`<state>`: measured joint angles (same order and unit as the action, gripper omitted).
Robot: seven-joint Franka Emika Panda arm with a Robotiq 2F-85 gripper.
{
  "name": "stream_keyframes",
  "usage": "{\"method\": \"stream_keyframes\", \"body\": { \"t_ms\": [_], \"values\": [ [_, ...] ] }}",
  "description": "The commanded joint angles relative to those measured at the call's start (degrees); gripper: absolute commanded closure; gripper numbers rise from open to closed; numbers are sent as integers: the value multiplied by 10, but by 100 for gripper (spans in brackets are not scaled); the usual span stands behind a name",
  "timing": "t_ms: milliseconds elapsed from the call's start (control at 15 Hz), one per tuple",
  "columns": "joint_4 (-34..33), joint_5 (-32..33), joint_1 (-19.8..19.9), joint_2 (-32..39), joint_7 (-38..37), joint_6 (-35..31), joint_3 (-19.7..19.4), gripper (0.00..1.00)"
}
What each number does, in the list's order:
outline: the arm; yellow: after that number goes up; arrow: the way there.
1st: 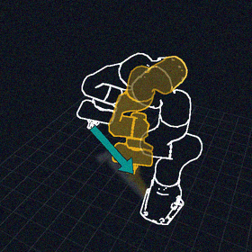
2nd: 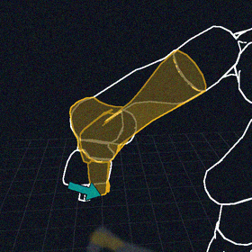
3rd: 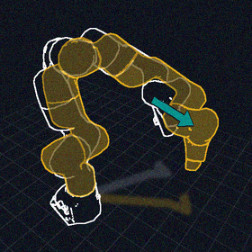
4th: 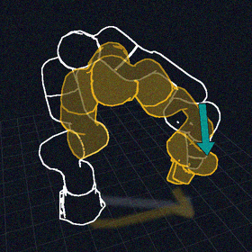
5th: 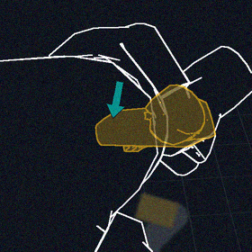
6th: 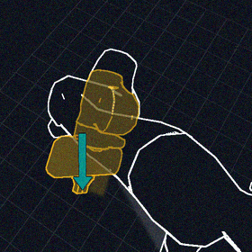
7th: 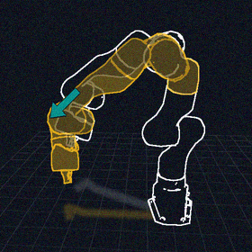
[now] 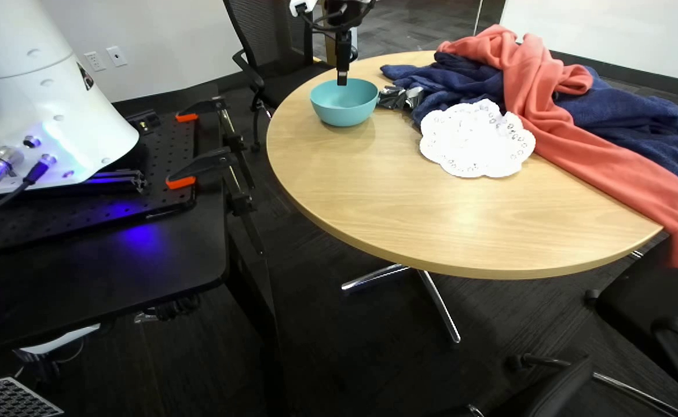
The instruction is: Take the marker from the blue bowl and put it on the table
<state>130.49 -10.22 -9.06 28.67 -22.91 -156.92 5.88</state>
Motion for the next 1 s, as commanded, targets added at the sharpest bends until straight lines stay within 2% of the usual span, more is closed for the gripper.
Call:
{"method": "stream_keyframes", "body": {
  "t_ms": [0,933],
  "values": [
    [-28,-17,-15,38,-14,-13,-10,0],
    [-66,-30,-24,113,-14,-8,-20,0]
  ]
}}
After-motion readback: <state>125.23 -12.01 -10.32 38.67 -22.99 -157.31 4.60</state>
